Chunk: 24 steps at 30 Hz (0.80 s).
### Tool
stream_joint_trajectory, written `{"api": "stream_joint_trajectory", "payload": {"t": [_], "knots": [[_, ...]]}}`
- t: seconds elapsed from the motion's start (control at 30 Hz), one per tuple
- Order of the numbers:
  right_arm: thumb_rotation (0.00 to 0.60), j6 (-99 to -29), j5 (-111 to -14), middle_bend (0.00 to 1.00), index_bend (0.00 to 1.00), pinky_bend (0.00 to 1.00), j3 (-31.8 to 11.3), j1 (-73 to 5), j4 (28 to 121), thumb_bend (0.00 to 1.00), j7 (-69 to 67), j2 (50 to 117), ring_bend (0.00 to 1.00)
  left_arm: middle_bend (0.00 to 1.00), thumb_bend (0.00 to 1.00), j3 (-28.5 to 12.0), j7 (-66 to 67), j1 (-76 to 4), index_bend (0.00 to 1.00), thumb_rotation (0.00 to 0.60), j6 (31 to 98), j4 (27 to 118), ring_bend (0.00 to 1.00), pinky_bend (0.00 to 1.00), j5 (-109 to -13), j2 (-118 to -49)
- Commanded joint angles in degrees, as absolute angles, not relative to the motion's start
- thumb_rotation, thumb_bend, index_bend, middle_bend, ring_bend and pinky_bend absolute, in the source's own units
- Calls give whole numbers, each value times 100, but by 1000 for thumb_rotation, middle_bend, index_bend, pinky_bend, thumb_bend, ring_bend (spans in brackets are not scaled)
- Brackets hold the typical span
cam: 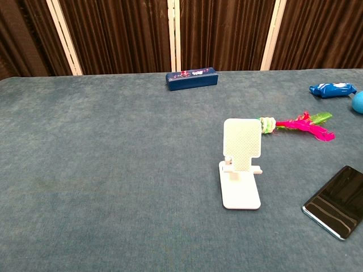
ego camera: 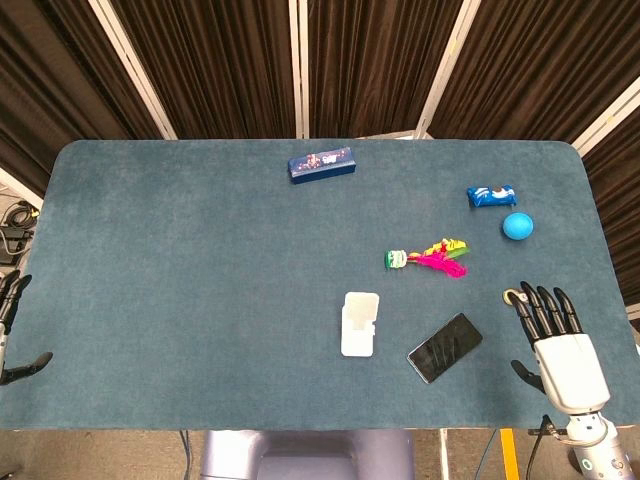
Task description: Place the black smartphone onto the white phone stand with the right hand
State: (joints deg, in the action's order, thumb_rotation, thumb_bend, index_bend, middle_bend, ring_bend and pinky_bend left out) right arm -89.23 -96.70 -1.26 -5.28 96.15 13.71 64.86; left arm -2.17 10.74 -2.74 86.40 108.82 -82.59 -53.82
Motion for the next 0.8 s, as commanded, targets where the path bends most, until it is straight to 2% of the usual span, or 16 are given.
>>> {"api": "stream_joint_trajectory", "payload": {"t": [0.03,0.17,0.33,0.5,0.8], "knots": [[600,-8876,-9678,0,0,0,-106,-543,9620,0,1339,6468,0,0,0,-213,1059,-273,0,600,8639,10870,0,0,-8269,-5383],[600,-8593,-9675,0,0,0,-16,-642,9612,0,1121,6429,0,0,0,-212,1046,-280,0,600,8635,10877,0,0,-8295,-5377],[600,-7811,-9735,0,0,0,124,-1030,9351,0,771,6401,0,0,0,-221,981,-289,0,600,8631,10878,0,0,-8315,-5373],[600,-6975,-10127,0,0,0,238,-1674,8737,0,405,6473,0,0,0,-257,1014,-335,0,600,8546,10844,0,0,-8203,-5398],[600,-6375,-11244,43,24,1,687,-2575,7351,0,-7,7143,0,0,0,-336,1294,-455,0,600,8353,10794,0,0,-7894,-5535]]}}
